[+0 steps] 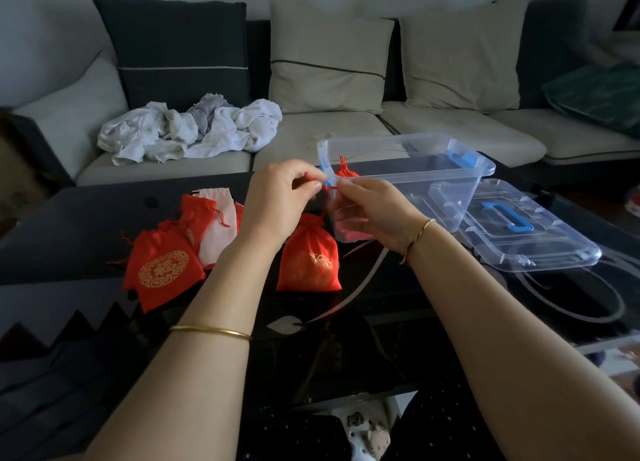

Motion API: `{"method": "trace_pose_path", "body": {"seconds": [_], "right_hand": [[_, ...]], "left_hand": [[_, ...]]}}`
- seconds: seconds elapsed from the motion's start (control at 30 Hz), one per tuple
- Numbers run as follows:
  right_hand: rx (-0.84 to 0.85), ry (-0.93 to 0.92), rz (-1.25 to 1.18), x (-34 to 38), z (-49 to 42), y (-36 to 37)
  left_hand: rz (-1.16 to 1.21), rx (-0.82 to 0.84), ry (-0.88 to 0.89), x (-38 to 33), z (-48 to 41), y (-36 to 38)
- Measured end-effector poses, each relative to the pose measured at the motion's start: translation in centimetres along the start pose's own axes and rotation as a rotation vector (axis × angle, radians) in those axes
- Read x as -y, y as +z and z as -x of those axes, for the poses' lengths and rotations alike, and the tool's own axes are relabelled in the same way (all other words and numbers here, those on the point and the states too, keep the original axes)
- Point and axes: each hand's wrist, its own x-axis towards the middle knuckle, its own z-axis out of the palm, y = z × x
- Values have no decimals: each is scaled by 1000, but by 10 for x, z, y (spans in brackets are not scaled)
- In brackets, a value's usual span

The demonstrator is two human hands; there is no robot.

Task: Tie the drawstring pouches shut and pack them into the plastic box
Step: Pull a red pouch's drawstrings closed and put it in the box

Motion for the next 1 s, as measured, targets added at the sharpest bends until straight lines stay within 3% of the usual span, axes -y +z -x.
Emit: {"method": "trace_pose_path", "body": {"seconds": [0.13, 0.27, 0.33, 0.4, 0.5, 0.63, 0.77, 0.83, 1.0], "right_hand": [[-155, -14, -119, 1, 0, -1], [-222, 25, -475, 1, -2, 1], [-152, 104, -723, 0, -2, 3], [-73, 176, -926, -3, -3, 6], [-95, 231, -892, -7, -6, 10], [-238, 269, -804, -10, -9, -1], [-386, 222, -651, -12, -11, -4], [-425, 154, -575, -10, -9, -4], [-301, -86, -427, 1, -4, 0]], "left_hand": [[38, 52, -131, 8, 0, 0], [4, 37, -368, 15, -3, 2], [216, -18, -587, 14, -4, 4], [635, -41, -775, 11, -3, 7], [1023, -106, -840, 10, -2, 8], [1160, -308, -978, 14, -6, 8], [1023, -259, -903, 8, -6, 17], [829, -125, -788, 7, -5, 18], [494, 247, -518, 10, -1, 10]]}}
